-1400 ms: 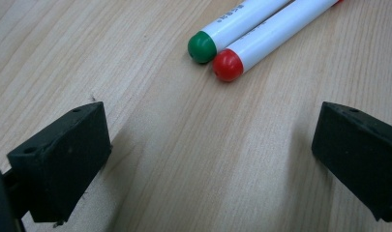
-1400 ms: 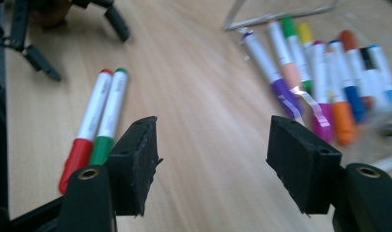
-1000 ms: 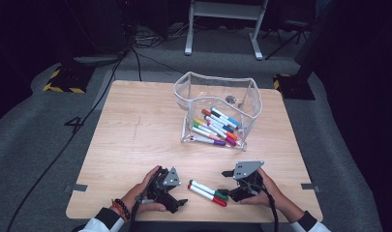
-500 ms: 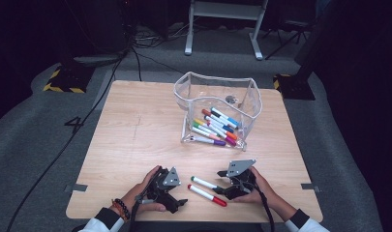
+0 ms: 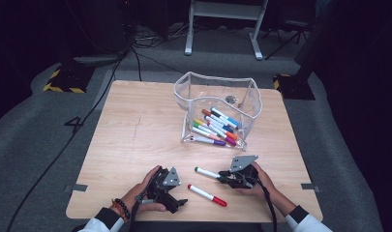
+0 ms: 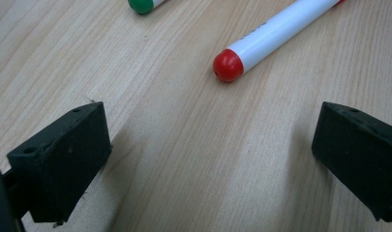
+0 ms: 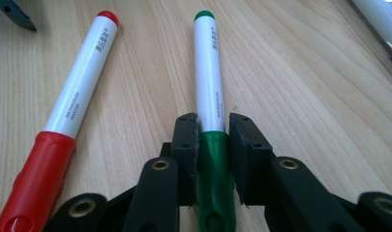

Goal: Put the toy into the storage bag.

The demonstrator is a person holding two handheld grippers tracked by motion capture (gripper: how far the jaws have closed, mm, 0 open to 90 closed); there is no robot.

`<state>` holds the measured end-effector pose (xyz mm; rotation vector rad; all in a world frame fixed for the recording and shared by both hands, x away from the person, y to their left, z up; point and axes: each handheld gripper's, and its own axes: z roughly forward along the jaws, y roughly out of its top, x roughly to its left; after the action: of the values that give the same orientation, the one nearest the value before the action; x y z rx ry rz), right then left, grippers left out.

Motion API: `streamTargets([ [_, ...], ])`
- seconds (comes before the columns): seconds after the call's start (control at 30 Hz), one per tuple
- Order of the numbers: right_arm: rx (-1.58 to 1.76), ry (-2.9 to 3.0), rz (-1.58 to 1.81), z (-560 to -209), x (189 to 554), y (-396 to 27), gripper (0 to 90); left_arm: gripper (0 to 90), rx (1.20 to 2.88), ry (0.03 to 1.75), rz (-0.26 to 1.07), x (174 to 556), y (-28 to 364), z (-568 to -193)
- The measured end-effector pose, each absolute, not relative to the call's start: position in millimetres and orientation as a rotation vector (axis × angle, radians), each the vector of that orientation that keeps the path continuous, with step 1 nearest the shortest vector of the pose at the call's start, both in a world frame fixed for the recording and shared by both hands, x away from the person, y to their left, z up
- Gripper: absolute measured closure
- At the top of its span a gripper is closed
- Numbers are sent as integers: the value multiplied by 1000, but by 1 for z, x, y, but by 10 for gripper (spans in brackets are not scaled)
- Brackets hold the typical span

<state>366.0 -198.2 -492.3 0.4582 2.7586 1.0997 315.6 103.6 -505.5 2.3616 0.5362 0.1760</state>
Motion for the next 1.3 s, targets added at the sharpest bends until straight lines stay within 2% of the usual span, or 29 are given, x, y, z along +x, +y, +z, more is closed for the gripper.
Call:
streamTargets([
  [0.3, 352, 2786, 1002, -485, 367, -200, 748, 5, 2363, 534, 176, 316, 104, -505],
  [0.57, 330, 2711, 1053, -459, 369, -208, 749, 5, 2364, 534, 176, 316, 104, -505],
  [1.3, 276, 2441, 1201, -354, 380, -225, 749, 5, 2364, 533, 176, 316, 104, -505],
])
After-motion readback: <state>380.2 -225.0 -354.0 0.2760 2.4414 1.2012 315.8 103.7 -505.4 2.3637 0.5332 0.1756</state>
